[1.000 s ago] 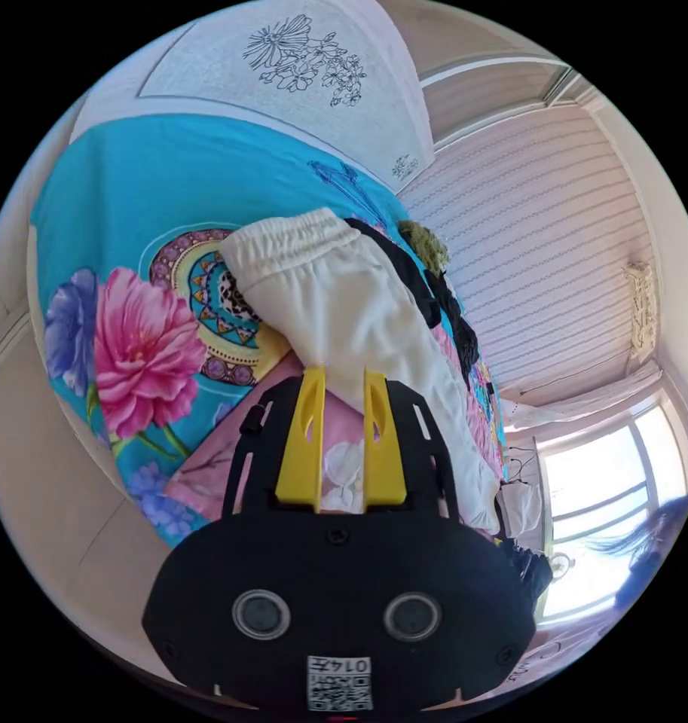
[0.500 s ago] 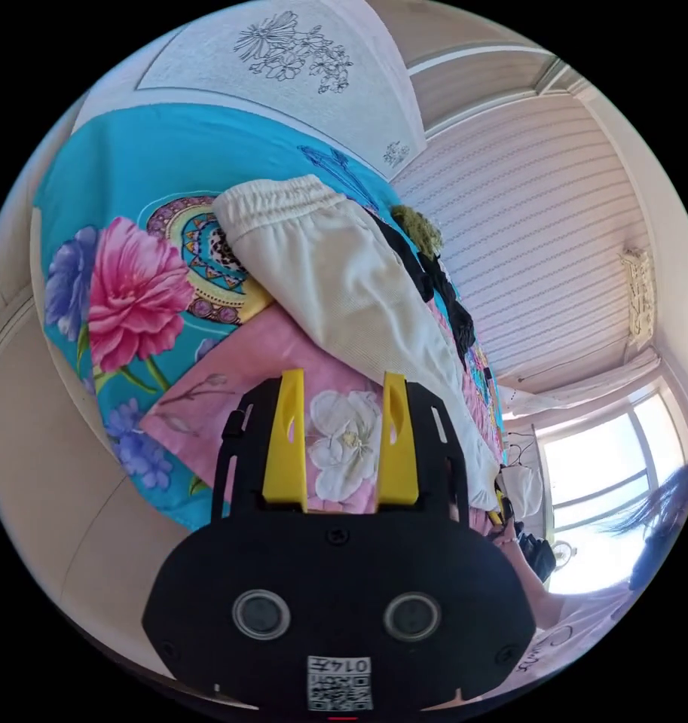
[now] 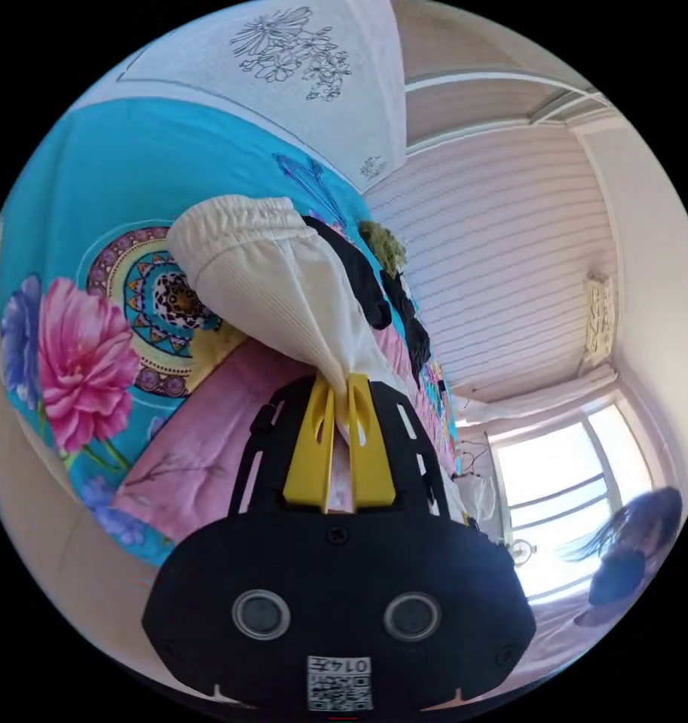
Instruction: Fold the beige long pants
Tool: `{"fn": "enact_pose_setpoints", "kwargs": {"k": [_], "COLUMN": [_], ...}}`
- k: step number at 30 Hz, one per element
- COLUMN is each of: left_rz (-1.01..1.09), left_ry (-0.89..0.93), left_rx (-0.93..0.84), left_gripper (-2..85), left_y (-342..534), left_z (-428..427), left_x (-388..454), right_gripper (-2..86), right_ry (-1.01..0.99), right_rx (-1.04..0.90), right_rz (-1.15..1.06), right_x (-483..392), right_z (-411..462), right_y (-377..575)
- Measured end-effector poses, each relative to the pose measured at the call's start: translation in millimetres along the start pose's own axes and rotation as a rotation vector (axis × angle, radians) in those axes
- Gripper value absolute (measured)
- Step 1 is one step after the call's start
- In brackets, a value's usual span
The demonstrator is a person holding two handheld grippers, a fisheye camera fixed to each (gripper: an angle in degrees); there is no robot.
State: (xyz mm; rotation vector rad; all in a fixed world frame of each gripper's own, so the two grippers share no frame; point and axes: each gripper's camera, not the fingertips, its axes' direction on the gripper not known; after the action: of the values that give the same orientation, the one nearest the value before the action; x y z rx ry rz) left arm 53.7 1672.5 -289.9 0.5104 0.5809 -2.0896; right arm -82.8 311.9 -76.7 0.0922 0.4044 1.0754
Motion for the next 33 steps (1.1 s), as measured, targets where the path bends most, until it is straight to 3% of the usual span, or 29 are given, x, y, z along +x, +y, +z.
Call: {"fn": "enact_pose_setpoints", "kwargs": {"k": [6, 10, 13, 15, 17, 19, 21, 23, 26, 33], "left_rz": [0.068, 0.096, 0.186, 0.426, 0.665, 0.92, 1.199, 1.338, 1.391, 1.401], "left_ry": [-0.06, -0.159, -0.336, -0.579, -0.702, -0.774, -0.806, -0.76, -0.662, -0.643], "left_rx": [-0.163, -0.253, -0.238, -0.286, -0.359, -0.415, -0.412, -0.437, -0.565, -0.824], "left_gripper": [2.8, 5.4, 6.2, 5.5, 5.2, 4.5, 2.9, 1.6, 1.4, 6.8], "left_y": [85.7, 121.5, 137.3, 150.6, 166.0, 185.9, 213.9, 229.6, 232.9, 232.8], "left_z": [-36.4, -24.4, -35.4, -41.0, -26.1, 4.4, 60.2, 105.2, 170.8, 280.6], "left_x": [17.2, 19.3, 40.7, 85.6, 131.4, 178.0, 227.5, 249.7, 265.4, 275.8], "right_gripper": [2.3, 4.9, 7.1, 7.6, 7.7, 7.9, 8.1, 8.9, 10.2, 9.0], "right_ry": [0.054, 0.311, 0.575, 0.716, 0.939, 1.035, 1.036, 0.979, 0.857, 0.761], "right_rx": [-0.139, -0.332, -0.391, -0.375, -0.323, -0.349, -0.458, -0.622, -0.774, -0.894], "right_rz": [-0.053, -0.015, -0.048, -0.094, -0.234, -0.464, -0.704, -0.975, -1.192, -1.282], "right_x": [-38.5, -50.1, -70.3, -90.2, -130.0, -171.3, -208.1, -244.1, -273.3, -291.6], "right_z": [-54.5, -62.0, -59.3, -69.3, -74.9, -50.9, -4.8, 71.1, 157.6, 263.0], "right_y": [53.9, 90.3, 102.4, 108.7, 114.9, 117.5, 117.9, 120.1, 123.3, 118.7]}}
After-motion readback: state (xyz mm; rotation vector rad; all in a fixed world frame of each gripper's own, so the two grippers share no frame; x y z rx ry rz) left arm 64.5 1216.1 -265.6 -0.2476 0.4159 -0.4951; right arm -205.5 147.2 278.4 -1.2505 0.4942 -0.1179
